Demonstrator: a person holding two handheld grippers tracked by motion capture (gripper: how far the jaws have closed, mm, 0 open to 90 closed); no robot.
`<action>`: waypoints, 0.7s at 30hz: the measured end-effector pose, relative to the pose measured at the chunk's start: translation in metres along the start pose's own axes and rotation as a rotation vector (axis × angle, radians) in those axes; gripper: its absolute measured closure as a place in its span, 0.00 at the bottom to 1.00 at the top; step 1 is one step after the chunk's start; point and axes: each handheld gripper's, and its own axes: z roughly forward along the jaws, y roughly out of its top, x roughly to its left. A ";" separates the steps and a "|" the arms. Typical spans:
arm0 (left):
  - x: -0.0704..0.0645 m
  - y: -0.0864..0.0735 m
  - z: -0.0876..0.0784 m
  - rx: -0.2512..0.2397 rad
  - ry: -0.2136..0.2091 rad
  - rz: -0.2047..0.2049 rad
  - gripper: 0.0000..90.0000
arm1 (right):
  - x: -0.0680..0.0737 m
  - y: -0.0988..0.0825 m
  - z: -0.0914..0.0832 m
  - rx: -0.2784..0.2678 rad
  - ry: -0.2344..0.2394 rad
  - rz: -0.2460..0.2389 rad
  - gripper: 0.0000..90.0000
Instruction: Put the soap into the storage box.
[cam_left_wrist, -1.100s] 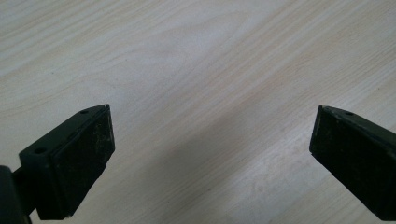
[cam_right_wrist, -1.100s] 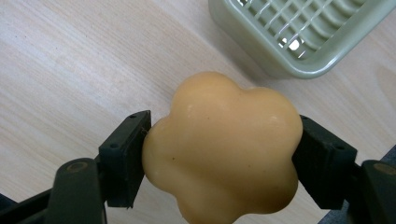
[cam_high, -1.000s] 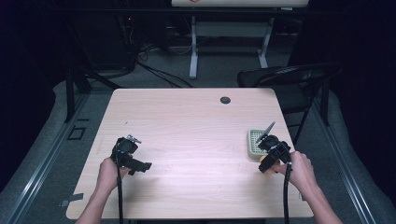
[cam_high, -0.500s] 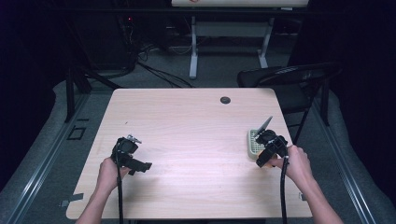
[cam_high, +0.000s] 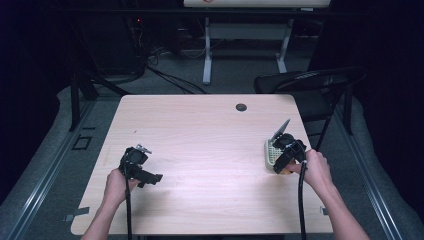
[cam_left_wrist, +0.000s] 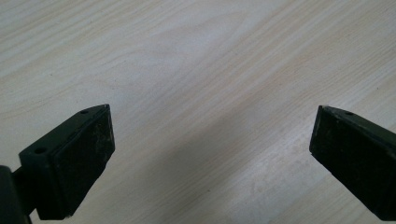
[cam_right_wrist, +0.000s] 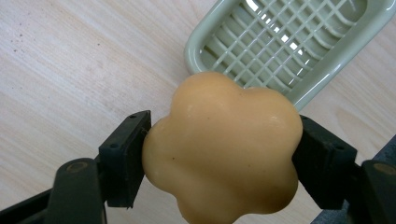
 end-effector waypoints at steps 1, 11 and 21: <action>0.000 0.000 0.000 0.001 -0.001 0.000 0.00 | -0.001 0.001 0.000 -0.001 -0.001 0.000 0.30; 0.000 0.000 0.000 -0.001 0.002 0.001 0.00 | -0.006 0.011 -0.002 0.001 -0.008 0.003 0.30; 0.000 0.000 0.000 0.001 0.001 0.001 0.00 | -0.011 0.019 -0.003 -0.003 -0.010 0.012 0.30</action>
